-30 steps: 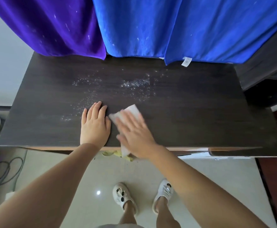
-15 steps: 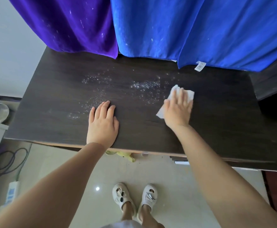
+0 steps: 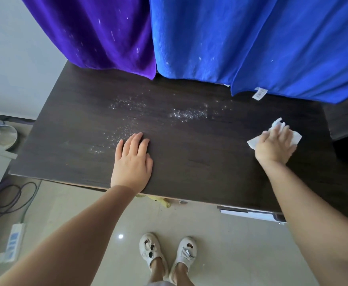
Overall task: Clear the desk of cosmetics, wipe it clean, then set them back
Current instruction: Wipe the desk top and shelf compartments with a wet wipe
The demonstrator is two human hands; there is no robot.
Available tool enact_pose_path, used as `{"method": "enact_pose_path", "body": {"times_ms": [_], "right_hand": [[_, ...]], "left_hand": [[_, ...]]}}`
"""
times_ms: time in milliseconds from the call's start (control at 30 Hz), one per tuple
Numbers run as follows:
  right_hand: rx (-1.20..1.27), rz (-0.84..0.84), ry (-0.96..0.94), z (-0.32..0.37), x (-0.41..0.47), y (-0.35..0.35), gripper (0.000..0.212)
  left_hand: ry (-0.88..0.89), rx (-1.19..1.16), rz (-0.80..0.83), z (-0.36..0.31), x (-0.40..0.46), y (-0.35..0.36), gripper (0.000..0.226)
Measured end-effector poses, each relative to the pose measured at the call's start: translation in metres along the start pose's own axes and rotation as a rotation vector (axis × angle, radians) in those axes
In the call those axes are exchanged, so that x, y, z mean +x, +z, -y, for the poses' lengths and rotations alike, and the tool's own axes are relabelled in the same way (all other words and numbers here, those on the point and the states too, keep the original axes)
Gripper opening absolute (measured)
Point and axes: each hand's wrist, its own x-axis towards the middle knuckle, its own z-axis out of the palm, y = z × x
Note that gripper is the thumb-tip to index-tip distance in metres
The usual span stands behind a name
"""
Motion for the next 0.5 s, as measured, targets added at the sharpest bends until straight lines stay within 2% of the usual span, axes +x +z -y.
{"method": "enact_pose_path", "body": {"times_ms": [33, 67, 167, 267, 333, 400, 433, 500], "right_hand": [[0.005, 0.030, 0.040, 0.022, -0.001, 0.003, 0.054], [-0.004, 0.036, -0.030, 0.046, -0.003, 0.008, 0.055], [-0.101, 0.000, -0.595, 0.122, -0.045, 0.034, 0.060], [-0.072, 0.246, -1.169, 0.155, -0.114, 0.049, 0.057], [-0.025, 0.337, -1.351, 0.147, -0.125, 0.039, 0.055], [-0.034, 0.262, -1.308, 0.120, -0.098, 0.031, 0.053], [-0.037, 0.193, -1.193, 0.100, -0.076, 0.029, 0.054], [-0.043, 0.059, -0.809, 0.050, -0.028, 0.019, 0.055]], "left_hand": [[0.000, 0.002, 0.002, 0.000, 0.000, 0.000, 0.046], [0.001, 0.005, 0.005, 0.000, 0.000, 0.000, 0.046], [0.000, 0.008, 0.010, 0.000, 0.000, 0.000, 0.046], [-0.004, -0.004, 0.003, 0.001, 0.000, 0.002, 0.045], [-0.010, -0.020, -0.002, 0.001, 0.000, 0.002, 0.045], [-0.011, -0.018, -0.006, 0.001, 0.000, 0.001, 0.045], [-0.010, -0.014, -0.007, 0.000, 0.000, 0.001, 0.045], [-0.009, -0.012, -0.007, 0.000, 0.000, 0.000, 0.045]]}}
